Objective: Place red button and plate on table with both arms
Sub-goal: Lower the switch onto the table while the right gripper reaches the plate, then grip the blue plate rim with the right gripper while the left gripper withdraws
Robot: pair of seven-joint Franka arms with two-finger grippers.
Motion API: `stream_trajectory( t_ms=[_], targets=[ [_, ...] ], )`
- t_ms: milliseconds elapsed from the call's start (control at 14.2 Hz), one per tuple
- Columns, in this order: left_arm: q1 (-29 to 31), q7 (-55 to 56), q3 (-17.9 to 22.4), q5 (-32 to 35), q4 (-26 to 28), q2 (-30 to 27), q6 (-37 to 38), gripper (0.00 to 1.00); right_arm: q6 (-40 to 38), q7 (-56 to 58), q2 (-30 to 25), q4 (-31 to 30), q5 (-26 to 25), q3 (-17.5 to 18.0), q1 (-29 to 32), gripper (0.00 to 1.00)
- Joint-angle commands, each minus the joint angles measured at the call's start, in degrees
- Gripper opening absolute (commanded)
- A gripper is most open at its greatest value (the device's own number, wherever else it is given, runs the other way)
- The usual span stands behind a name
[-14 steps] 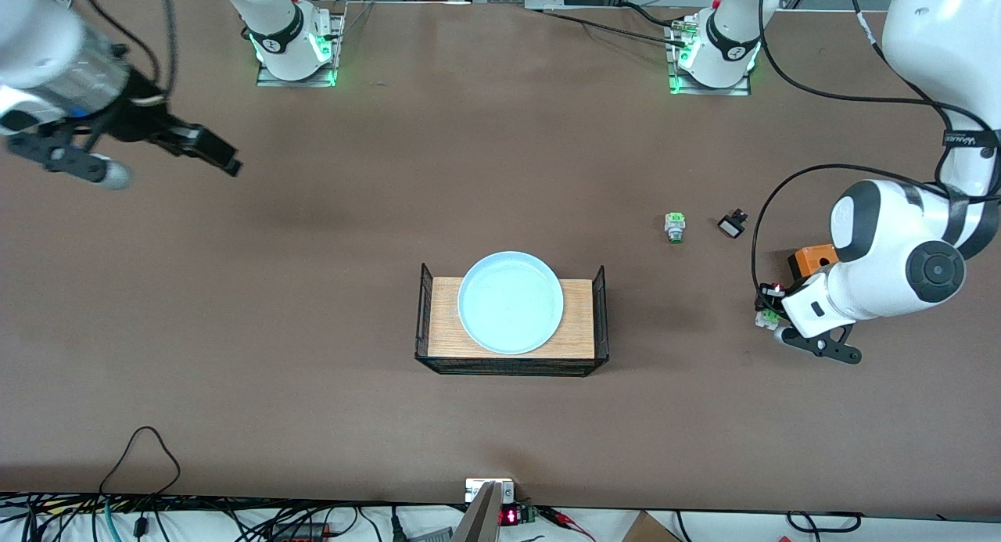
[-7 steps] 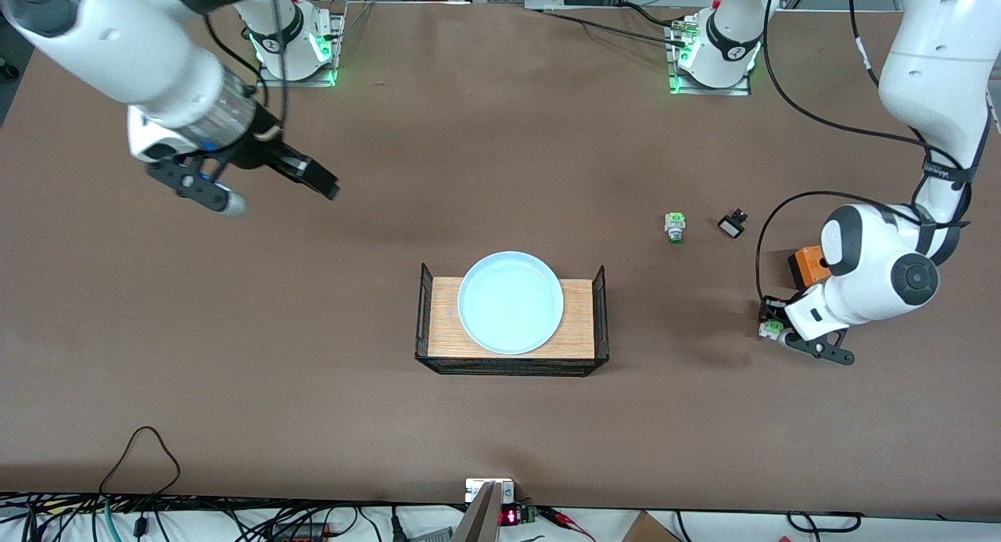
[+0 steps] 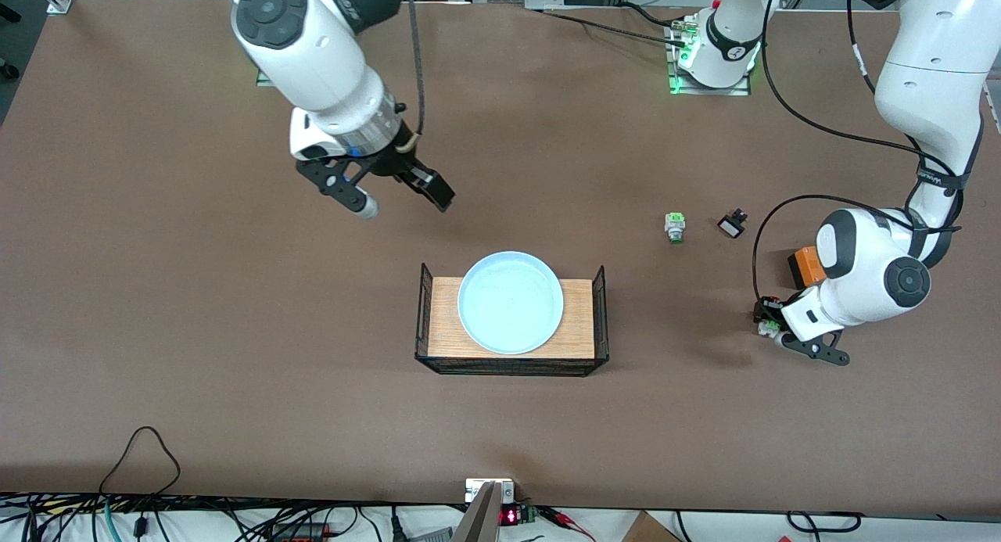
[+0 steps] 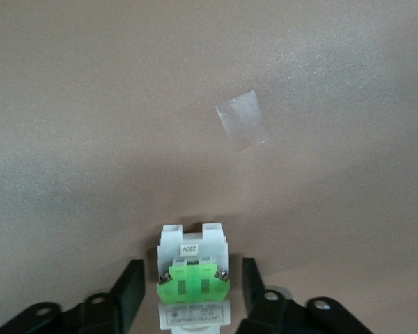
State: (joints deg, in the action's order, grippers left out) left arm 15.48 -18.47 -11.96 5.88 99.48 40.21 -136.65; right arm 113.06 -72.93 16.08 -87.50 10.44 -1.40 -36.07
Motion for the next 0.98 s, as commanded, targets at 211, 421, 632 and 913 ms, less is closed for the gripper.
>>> stream_trajectory(
  t_ms=[211,421,632,913],
  targets=[
    [-0.10,0.10,-1.05,1.06,-1.13,-5.03,8.04,1.00,0.32,-12.39,8.77,9.52,0.38,-0.71,-0.31,1.00],
    [-1.51,2.99,-1.31,1.06,-3.67,-10.05,17.17,1.00,2.50,-13.29,12.47,12.08,0.20,-0.88,-2.51,1.00],
    [-1.77,4.05,-2.27,0.97,-9.89,-11.72,27.36,1.00,6.29,-16.27,14.67,12.09,0.20,-0.88,-3.04,1.00],
    [-1.77,4.14,-3.16,0.27,-20.88,-12.61,43.45,1.00,8.31,-16.63,17.75,12.00,-0.06,-0.88,-3.13,1.00]
  ],
)
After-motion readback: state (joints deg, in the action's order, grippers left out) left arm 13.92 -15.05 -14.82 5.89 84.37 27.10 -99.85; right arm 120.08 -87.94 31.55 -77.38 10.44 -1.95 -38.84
